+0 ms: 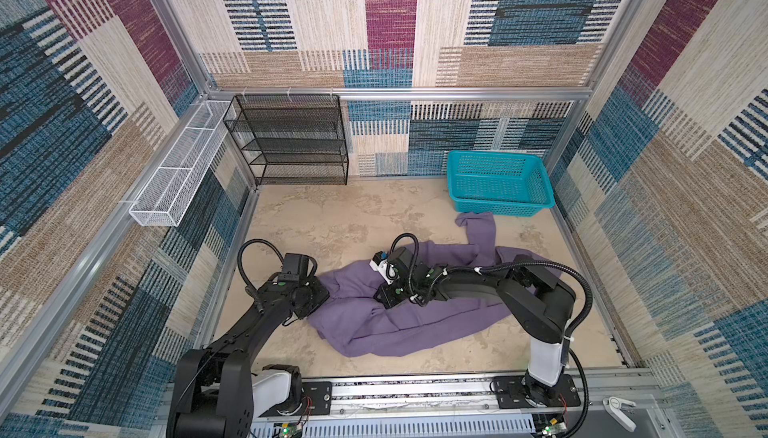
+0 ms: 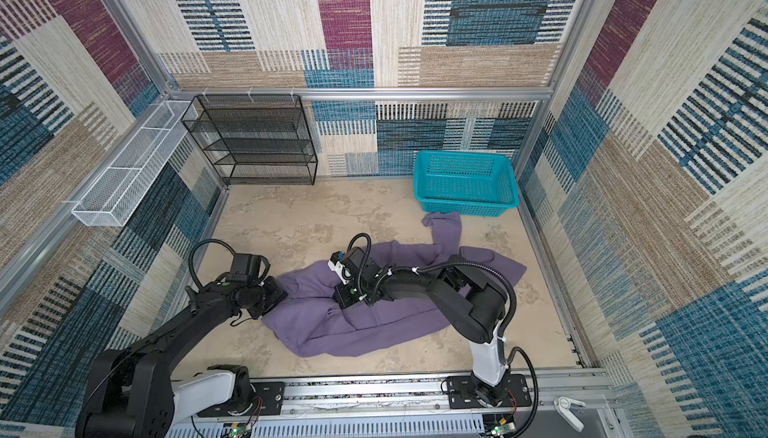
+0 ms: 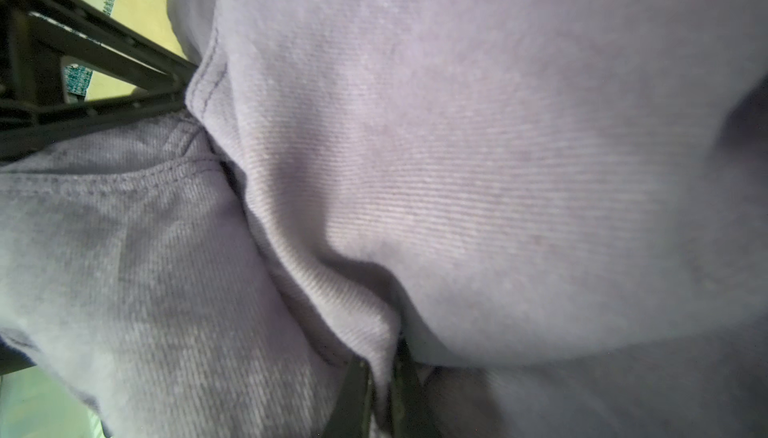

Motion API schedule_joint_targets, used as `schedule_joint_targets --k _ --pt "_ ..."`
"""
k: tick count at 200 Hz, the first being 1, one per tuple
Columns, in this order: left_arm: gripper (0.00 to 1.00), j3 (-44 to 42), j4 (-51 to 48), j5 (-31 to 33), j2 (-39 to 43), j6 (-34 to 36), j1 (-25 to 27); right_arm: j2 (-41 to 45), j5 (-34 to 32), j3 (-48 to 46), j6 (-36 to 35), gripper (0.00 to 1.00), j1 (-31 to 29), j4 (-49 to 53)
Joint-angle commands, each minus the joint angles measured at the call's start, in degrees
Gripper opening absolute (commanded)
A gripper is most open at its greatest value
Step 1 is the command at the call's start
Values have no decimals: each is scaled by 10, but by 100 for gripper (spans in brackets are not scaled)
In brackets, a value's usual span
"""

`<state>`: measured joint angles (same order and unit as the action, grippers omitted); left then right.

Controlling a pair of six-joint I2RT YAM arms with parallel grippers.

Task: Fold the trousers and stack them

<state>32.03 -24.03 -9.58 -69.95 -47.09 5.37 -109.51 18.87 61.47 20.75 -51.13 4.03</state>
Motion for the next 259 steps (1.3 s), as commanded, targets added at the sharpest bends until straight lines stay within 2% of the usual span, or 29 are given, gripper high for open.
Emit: schedule_joint_targets --k 1,24,35,52,63,67,74,79,80,81,82,84,86,120,158,184,202,219,244,251,259 --pt "27 6 44 -23 -35 -21 0 -1 -45 -8 -6 4 0 52" --pt "12 44 44 -19 -89 -5 0 13 -45 -22 -14 5 0 42" --pt "0 62 37 -11 -104 5 0 20 -46 -30 -19 5 0 36" --pt "0 94 13 7 -112 20 0 33 -48 -41 -25 6 0 29" --pt "0 117 -4 21 -109 30 0 42 -46 -49 -28 13 0 22" --pt "0 126 -9 27 -107 34 0 45 -46 -52 -29 21 0 19" --pt "0 144 -22 39 -105 42 0 51 -46 -55 -30 50 0 15" --pt "0 160 -33 50 -104 49 0 55 -48 -58 -28 63 0 12" --pt "0 162 -35 52 -104 50 0 56 -49 -58 -27 72 0 11" --pt "0 165 -38 55 -104 52 0 57 -49 -59 -27 85 0 11" --pt "0 169 -40 57 -103 53 0 58 -49 -59 -27 92 0 10" --pt "0 175 -44 61 -103 55 0 59 -49 -60 -27 98 0 8" --pt "0 181 -48 65 -103 57 0 61 -49 -61 -27 100 0 6" --pt "0 243 -85 90 -100 76 0 119 -64 -76 -12 100 -1 -26" --pt "0 198 -103 47 -55 50 1 167 -100 -28 -41 100 -13 2" --pt "0 150 -150 4 42 12 24 162 -93 1 -54 99 -25 16" --pt "0 127 -209 24 120 -13 59 145 -82 13 -58 95 -30 16" --pt "0 94 -260 44 181 -40 71 118 -69 31 -55 90 -31 18" --pt "44 9 -268 43 239 -87 71 87 -79 50 -38 86 -32 22" --pt "52 -9 -263 36 248 -98 71 77 -90 59 -34 84 -32 29" --pt "56 -21 -258 29 254 -106 71 64 -107 74 -31 82 -32 44"
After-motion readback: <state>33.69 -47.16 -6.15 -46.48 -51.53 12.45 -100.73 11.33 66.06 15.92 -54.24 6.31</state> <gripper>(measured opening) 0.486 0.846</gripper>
